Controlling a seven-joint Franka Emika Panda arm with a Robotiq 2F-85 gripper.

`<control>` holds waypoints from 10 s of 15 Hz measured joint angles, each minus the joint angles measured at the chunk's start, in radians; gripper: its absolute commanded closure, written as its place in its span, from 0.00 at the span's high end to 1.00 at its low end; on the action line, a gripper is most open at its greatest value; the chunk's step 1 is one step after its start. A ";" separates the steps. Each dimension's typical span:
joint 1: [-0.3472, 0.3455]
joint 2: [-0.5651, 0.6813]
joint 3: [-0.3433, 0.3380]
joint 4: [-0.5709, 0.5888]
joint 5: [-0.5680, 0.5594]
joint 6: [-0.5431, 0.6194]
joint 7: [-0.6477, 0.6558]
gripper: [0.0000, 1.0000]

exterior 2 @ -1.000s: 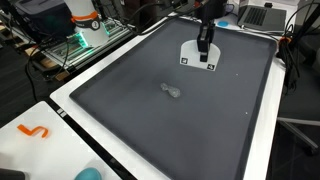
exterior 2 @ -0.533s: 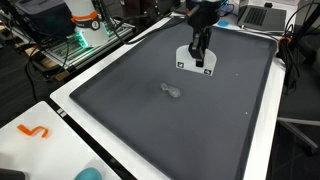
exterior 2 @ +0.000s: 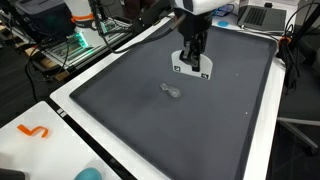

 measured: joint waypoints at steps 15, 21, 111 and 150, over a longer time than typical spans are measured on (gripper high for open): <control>-0.113 0.002 0.016 -0.018 0.267 0.034 -0.168 0.01; -0.146 0.003 0.016 -0.043 0.304 0.074 -0.199 0.01; 0.125 -0.213 -0.005 0.002 -0.165 -0.268 -0.544 0.01; 0.018 0.148 0.062 0.057 -0.033 -0.161 -0.847 0.01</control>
